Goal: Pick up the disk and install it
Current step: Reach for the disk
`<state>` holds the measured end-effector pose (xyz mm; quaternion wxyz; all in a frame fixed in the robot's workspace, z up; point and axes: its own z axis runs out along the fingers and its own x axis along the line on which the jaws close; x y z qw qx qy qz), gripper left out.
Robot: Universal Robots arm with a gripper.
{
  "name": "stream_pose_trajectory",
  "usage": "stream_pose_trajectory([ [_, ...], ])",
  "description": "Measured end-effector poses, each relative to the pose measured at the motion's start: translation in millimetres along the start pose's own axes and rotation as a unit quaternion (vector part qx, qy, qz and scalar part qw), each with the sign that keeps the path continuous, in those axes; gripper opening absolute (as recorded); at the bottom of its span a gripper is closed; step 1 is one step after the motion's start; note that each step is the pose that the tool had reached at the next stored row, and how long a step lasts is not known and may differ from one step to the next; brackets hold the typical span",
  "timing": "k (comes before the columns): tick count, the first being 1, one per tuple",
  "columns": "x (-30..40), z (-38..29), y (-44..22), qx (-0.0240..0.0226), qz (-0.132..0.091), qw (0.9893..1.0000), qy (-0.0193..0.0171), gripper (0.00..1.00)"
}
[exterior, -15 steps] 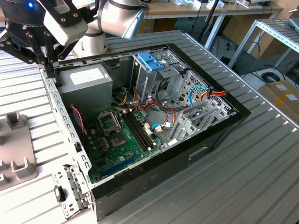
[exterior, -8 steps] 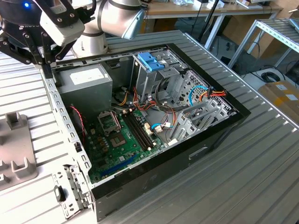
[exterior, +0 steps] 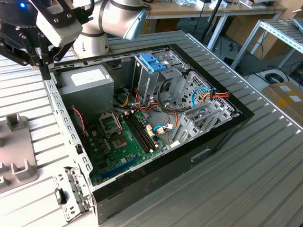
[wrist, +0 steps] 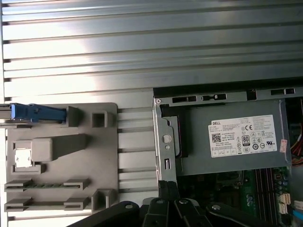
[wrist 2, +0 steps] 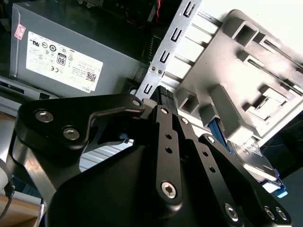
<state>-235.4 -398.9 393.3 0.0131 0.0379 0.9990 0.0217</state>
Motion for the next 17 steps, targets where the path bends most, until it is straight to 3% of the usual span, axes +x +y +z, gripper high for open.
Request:
stream_pose_trajectory([
  [17, 12.2, -0.3, -0.9, 0.0, 0.0, 1.0, 0.0, 0.1],
])
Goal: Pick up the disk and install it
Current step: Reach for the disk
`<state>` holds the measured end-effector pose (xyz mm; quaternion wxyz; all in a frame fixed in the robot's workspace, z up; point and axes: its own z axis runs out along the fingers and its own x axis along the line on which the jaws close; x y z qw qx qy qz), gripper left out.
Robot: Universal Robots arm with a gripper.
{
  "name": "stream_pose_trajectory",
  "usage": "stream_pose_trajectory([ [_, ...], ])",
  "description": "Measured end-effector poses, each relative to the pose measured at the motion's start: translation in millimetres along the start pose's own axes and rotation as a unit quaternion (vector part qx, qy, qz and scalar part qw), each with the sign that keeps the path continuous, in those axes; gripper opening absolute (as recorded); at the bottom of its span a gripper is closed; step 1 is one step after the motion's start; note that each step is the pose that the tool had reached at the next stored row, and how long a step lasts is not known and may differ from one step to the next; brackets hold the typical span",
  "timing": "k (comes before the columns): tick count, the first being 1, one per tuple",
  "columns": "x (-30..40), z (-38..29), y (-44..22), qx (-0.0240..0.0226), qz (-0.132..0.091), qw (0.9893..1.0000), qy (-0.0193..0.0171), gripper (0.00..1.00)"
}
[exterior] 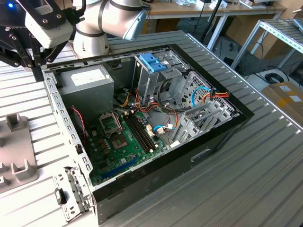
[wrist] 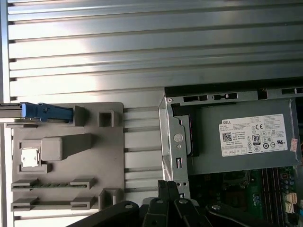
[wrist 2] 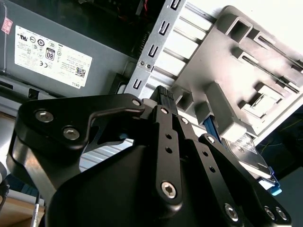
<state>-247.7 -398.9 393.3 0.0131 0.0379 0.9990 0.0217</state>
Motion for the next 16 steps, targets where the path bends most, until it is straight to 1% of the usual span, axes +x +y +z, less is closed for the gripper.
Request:
stream_pose_trajectory([
  [16, 9.5, -0.3, -0.7, 0.0, 0.0, 1.0, 0.0, 0.1],
])
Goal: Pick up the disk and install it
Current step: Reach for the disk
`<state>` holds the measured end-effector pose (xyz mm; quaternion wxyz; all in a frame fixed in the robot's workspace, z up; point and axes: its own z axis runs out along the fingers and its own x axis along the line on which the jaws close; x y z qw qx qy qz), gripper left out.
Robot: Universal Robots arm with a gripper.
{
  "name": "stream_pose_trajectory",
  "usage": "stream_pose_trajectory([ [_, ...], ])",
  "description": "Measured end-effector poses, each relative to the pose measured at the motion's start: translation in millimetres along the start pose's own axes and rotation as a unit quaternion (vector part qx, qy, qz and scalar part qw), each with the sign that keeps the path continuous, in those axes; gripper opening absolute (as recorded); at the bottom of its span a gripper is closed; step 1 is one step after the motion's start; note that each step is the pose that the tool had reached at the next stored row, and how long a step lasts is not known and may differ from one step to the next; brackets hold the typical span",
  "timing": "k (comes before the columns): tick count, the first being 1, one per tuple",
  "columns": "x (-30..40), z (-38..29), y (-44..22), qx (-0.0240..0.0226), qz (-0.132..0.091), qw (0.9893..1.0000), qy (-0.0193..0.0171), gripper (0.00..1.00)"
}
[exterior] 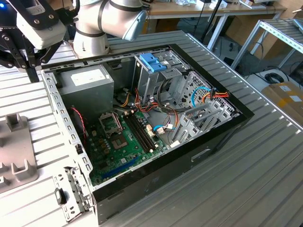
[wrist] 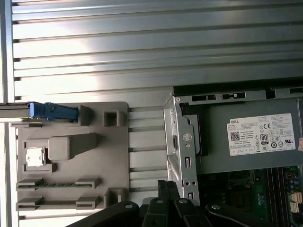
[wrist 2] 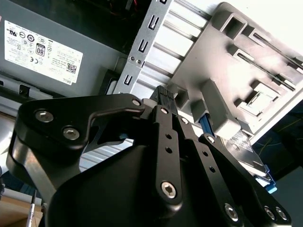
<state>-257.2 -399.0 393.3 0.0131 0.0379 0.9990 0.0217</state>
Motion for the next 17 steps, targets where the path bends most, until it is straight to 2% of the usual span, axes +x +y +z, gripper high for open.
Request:
stream_pose_trajectory([
  [17, 11.0, -0.3, -0.8, 0.0, 0.0, 1.0, 0.0, 0.1],
])
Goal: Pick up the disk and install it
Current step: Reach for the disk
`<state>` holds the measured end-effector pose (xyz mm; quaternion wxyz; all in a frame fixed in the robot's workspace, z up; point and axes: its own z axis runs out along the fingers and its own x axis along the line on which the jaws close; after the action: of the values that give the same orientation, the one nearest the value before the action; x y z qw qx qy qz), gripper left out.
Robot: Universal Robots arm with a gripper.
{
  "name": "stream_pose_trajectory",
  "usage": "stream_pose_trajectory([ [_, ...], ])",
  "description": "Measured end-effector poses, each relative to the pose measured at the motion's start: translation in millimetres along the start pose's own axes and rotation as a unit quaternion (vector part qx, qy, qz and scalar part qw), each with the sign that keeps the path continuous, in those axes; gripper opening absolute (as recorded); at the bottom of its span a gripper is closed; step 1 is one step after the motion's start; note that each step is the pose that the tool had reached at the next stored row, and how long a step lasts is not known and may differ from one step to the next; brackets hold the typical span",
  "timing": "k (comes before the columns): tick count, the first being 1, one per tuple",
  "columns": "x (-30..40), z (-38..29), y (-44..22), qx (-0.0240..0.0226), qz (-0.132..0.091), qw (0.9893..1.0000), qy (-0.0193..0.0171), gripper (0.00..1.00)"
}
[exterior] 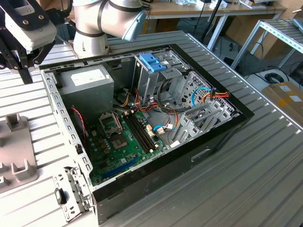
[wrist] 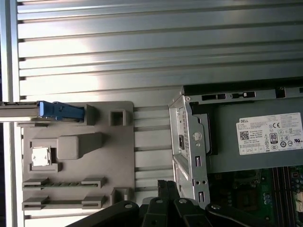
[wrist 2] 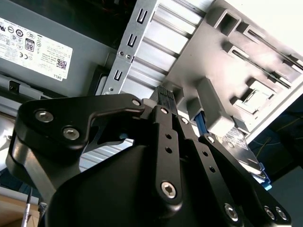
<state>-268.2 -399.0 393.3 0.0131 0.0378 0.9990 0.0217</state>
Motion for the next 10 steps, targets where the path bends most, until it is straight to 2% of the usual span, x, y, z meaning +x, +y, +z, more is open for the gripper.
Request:
stream_pose_trajectory([
  [10, 4.7, -0.1, -0.3, 0.0, 0.0, 1.0, 0.0, 0.1],
])
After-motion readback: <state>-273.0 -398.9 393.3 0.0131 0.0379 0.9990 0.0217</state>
